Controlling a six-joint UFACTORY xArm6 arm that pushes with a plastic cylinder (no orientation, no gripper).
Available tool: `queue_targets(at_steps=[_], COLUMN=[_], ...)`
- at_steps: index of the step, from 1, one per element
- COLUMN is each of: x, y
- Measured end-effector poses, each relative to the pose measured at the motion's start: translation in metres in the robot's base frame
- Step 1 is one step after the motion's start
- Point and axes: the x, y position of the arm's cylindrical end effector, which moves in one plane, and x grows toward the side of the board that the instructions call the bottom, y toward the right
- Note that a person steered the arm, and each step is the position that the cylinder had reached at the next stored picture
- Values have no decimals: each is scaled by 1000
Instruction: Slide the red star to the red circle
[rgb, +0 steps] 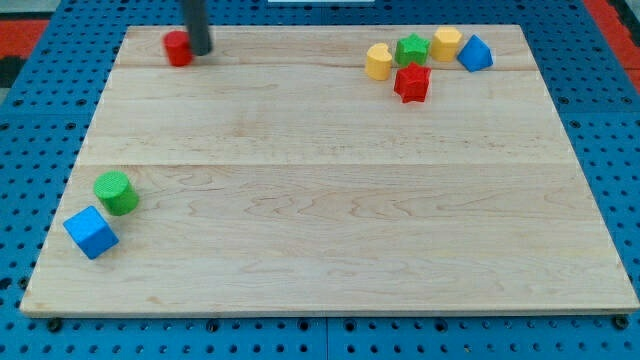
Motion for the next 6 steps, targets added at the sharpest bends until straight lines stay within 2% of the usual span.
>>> queue_targets(at_steps=[1,2,3,4,5,6], x=[31,90,93,127,107,67], y=[52,113,214,328,381,346])
